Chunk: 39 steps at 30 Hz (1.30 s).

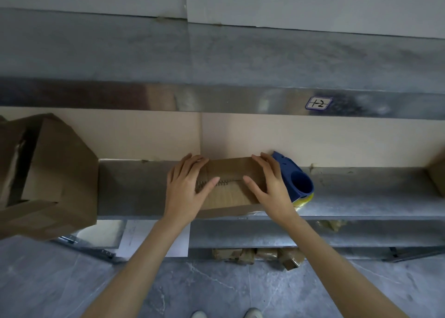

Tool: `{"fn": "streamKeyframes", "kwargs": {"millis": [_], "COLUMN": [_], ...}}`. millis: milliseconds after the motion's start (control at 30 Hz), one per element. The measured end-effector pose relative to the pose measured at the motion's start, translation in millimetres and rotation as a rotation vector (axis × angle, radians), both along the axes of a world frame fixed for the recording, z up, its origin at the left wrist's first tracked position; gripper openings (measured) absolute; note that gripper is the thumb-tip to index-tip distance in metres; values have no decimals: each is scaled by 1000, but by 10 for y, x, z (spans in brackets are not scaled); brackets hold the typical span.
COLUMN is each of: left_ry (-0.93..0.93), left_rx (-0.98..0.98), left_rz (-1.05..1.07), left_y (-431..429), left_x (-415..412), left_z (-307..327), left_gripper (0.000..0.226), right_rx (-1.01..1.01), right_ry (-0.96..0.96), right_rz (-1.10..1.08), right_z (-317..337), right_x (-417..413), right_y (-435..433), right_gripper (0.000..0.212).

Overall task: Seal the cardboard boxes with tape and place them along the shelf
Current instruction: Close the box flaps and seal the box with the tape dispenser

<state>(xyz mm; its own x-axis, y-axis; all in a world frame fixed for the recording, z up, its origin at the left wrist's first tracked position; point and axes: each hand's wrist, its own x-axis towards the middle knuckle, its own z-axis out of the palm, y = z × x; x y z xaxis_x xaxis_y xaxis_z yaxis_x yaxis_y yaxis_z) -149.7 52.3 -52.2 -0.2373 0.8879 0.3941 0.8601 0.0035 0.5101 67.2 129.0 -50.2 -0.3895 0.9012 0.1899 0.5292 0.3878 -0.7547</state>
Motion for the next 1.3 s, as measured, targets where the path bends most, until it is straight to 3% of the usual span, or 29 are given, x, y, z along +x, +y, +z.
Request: {"fn": "streamKeyframes", "kwargs": {"millis": [300,467,700,967,1100,1300], "left_ry": [-71,-94,-130,-239,-410,-480], "left_rx": [-127,-215,-254,-217,-128,-176], "left_rz": [-32,-80,-18,-56,1,-24], "left_y": [144,244,266,233,202,178], "left_x": [-99,-141,-141,-163,-139,-154], "left_z": [-86,-58,-66,-85,-77,-83], "left_gripper": [63,63,64,58,62,60], "right_rx": [37,-42,-20,-73,-93,-119], "right_ry": [-119,-166,-259,-151,-115,-95], "right_rz": [-38,-26,-8,-24,-23,-3], "right_z": [-45,21,-20,-41,-20,-4], "right_x": [-41,-100,-172,-119,-110,-96], "right_y": [129,285,307,286,280,262], "right_gripper": [64,70,64,61,63,58]}}
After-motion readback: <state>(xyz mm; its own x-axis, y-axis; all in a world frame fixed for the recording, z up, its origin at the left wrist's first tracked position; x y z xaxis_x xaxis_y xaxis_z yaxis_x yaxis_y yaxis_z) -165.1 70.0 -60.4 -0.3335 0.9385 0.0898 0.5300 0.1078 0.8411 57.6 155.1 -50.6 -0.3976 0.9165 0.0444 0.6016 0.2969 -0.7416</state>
